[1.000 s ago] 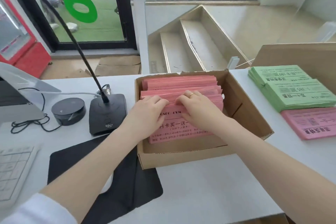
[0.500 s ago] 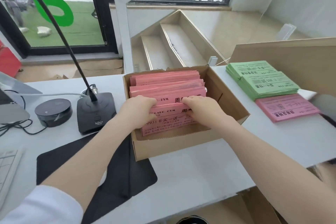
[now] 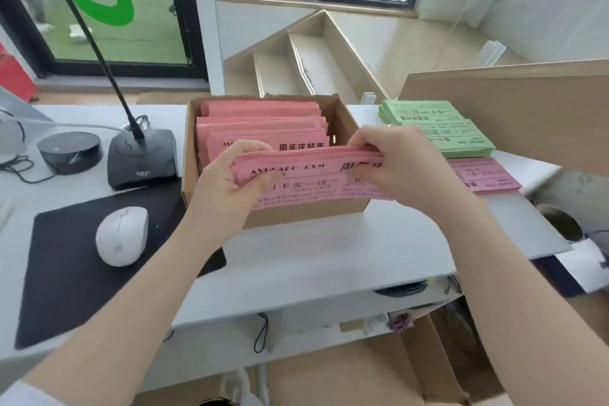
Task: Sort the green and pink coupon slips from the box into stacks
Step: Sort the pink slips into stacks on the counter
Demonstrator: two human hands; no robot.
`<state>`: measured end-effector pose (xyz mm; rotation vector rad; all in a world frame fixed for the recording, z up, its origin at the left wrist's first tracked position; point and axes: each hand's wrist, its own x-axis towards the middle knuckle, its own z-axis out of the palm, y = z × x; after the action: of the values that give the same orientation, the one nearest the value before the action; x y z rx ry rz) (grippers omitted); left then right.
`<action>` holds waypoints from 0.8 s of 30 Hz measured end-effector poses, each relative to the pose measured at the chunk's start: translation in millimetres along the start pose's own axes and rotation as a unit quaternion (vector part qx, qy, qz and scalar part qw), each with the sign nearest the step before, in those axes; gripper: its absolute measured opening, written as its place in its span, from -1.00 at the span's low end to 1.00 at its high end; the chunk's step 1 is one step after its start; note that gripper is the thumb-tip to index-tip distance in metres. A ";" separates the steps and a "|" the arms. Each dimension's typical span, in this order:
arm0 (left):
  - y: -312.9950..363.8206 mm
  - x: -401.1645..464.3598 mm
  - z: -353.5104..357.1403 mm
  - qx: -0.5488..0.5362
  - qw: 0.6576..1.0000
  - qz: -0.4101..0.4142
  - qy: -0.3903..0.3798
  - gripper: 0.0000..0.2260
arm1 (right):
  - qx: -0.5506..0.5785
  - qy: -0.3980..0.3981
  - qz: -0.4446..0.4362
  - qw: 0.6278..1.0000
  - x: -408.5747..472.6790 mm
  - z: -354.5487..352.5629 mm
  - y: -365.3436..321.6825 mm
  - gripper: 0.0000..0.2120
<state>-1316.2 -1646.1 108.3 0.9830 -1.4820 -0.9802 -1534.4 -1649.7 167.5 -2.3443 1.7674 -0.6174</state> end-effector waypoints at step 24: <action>-71.8 -75.7 46.6 -0.081 0.985 -0.145 0.038 -0.83 | 0.559 0.047 0.191 0.805 -89.6 104.3 76.5 -0.76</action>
<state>-1348.9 -1594.7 11.7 1.1246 -1.1961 -1.2365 -1580.4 -1601.6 25.0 -1.1259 1.2326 -1.2483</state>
